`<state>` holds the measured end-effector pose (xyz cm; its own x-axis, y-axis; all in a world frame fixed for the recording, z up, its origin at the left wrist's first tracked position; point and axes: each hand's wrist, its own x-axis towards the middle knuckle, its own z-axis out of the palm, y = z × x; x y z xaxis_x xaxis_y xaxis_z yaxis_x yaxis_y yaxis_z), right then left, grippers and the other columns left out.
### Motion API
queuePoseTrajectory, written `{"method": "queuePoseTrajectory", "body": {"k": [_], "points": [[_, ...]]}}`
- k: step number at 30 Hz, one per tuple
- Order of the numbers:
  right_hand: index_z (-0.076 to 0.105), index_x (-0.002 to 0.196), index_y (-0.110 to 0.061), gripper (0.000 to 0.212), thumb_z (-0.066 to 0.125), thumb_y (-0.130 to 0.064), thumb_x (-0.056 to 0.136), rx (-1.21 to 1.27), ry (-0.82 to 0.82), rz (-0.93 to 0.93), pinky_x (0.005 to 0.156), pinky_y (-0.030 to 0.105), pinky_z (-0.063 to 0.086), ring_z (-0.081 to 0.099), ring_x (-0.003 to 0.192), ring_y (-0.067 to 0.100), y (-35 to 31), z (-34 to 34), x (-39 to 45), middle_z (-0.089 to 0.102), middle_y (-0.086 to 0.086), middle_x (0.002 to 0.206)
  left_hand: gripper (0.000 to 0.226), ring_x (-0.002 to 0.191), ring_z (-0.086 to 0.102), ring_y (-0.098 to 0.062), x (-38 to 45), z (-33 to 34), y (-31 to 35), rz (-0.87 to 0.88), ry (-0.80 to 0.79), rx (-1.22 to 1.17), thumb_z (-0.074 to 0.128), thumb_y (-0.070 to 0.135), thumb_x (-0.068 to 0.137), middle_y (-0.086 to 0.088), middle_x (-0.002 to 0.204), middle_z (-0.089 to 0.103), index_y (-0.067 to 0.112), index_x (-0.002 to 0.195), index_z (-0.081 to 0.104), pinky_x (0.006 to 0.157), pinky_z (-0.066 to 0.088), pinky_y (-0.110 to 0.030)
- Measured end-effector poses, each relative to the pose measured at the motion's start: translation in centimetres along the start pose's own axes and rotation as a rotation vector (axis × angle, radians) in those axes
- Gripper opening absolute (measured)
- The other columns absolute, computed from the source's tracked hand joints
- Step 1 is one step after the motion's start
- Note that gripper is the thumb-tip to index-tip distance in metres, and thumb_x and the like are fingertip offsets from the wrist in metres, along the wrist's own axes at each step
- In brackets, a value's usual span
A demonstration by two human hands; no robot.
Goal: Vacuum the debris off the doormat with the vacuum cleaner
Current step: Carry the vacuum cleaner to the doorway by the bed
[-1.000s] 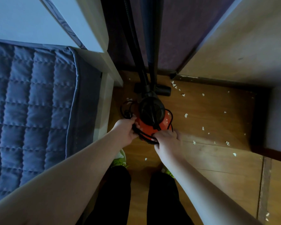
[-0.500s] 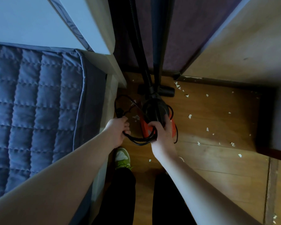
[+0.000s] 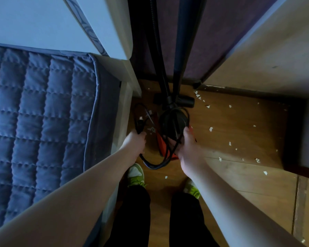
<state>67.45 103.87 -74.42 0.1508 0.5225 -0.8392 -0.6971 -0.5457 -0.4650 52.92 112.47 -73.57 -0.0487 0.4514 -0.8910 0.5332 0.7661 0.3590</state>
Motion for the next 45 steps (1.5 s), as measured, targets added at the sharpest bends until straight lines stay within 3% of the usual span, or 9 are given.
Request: {"method": "queuePoseTrajectory", "body": {"k": [3, 7, 11, 16, 24, 30, 34, 40, 45], "points": [[0.061, 0.117, -0.029, 0.037, 0.041, -0.054, 0.099, -0.239, -0.096, 0.099, 0.099, 0.037, 0.051, 0.066, 0.109, 0.014, -0.4, 0.4, 0.3, 0.071, -0.001, 0.115, 0.015, 0.068, 0.054, -0.013, -1.1, 1.0, 0.0, 0.129, -0.069, 0.229, 0.048, 0.027, 0.101, 0.0, 0.09, 0.058, 0.026, 0.116, 0.049, 0.056, 0.041, -0.025], [0.052, 0.136, -0.019, 0.064, 0.063, -0.056, 0.086, -0.332, -0.134, 0.192, 0.108, 0.041, 0.044, 0.058, 0.121, 0.019, -0.9, 1.0, 1.1, 0.062, 0.002, 0.13, 0.026, 0.084, 0.064, -0.012, -2.7, 2.8, -0.2, 0.282, -0.208, 0.344, 0.051, 0.021, 0.097, 0.003, 0.1, 0.065, 0.025, 0.123, 0.052, 0.063, 0.051, -0.023], [0.064, 0.106, -0.026, 0.022, 0.073, -0.03, 0.086, -0.224, -0.109, 0.2, 0.104, 0.035, 0.046, 0.061, 0.116, 0.019, -1.4, 0.9, 1.7, 0.069, 0.003, 0.116, 0.038, 0.091, 0.064, -0.011, -2.7, 3.4, -0.5, 0.395, -0.251, 0.535, 0.05, 0.023, 0.1, 0.001, 0.114, 0.063, 0.023, 0.137, 0.045, 0.077, 0.057, -0.027], [0.069, 0.106, -0.013, 0.022, 0.07, -0.021, 0.086, -0.339, 0.079, 0.165, 0.092, 0.044, 0.056, 0.071, 0.096, 0.025, -1.1, 0.0, 3.2, 0.075, 0.01, 0.1, 0.046, 0.09, 0.066, -0.011, -2.1, 2.8, -0.2, 0.509, -0.27, 0.831, 0.051, 0.041, 0.099, 0.004, 0.114, 0.067, 0.032, 0.142, 0.037, 0.076, 0.056, -0.028], [0.065, 0.096, -0.012, 0.011, 0.066, -0.019, 0.088, -0.704, 0.207, 0.024, 0.049, 0.026, 0.05, 0.054, 0.043, 0.012, -2.1, -2.1, 5.5, 0.055, 0.001, 0.052, 0.044, 0.097, 0.061, -0.007, -0.5, 1.8, 4.1, 0.594, -0.049, 0.596, 0.048, 0.032, 0.101, 0.01, 0.116, 0.06, 0.029, 0.145, 0.041, 0.081, 0.057, -0.029], [0.062, 0.08, -0.01, 0.024, 0.056, -0.028, 0.095, -0.895, 0.296, -0.003, 0.044, 0.03, 0.039, 0.049, 0.045, 0.018, -1.5, -3.4, 7.6, 0.057, 0.003, 0.059, 0.062, 0.117, 0.054, -0.005, 2.6, 2.2, 9.6, 0.602, -0.061, 0.398, 0.054, 0.032, 0.099, 0.008, 0.145, 0.047, 0.03, 0.154, 0.025, 0.086, 0.049, -0.018], [0.061, 0.117, -0.007, 0.032, 0.049, -0.031, 0.1, -0.944, 0.278, -0.008, 0.04, 0.018, 0.036, 0.051, 0.05, 0.012, -0.7, -3.0, 9.2, 0.063, 0.004, 0.074, 0.083, 0.131, 0.047, -0.011, 4.7, 3.2, 14.3, 0.651, 0.015, 0.413, 0.063, 0.04, 0.093, 0.009, 0.155, 0.035, 0.034, 0.157, 0.011, 0.101, 0.05, -0.035], [0.046, 0.142, -0.019, 0.038, 0.042, -0.024, 0.104, -1.044, 0.192, -0.004, 0.038, 0.009, 0.03, 0.048, 0.056, 0.002, -0.2, -1.8, 10.9, 0.063, -0.003, 0.089, 0.057, 0.115, 0.052, -0.008, 5.4, 3.5, 17.1, 0.719, -0.022, 0.37, 0.068, 0.04, 0.089, 0.011, 0.136, 0.05, 0.037, 0.14, 0.041, 0.073, 0.038, -0.014], [0.023, 0.153, -0.024, 0.053, 0.041, -0.021, 0.103, -1.031, 0.202, -0.066, 0.069, 0.023, 0.045, 0.063, 0.108, 0.026, -0.1, -1.4, 11.4, 0.059, 0.011, 0.131, 0.041, 0.085, 0.056, 0.002, 5.7, 4.3, 17.3, 0.688, -0.032, 0.299, 0.06, 0.041, 0.095, 0.02, 0.109, 0.058, 0.034, 0.134, 0.049, 0.059, 0.04, -0.007]]}}
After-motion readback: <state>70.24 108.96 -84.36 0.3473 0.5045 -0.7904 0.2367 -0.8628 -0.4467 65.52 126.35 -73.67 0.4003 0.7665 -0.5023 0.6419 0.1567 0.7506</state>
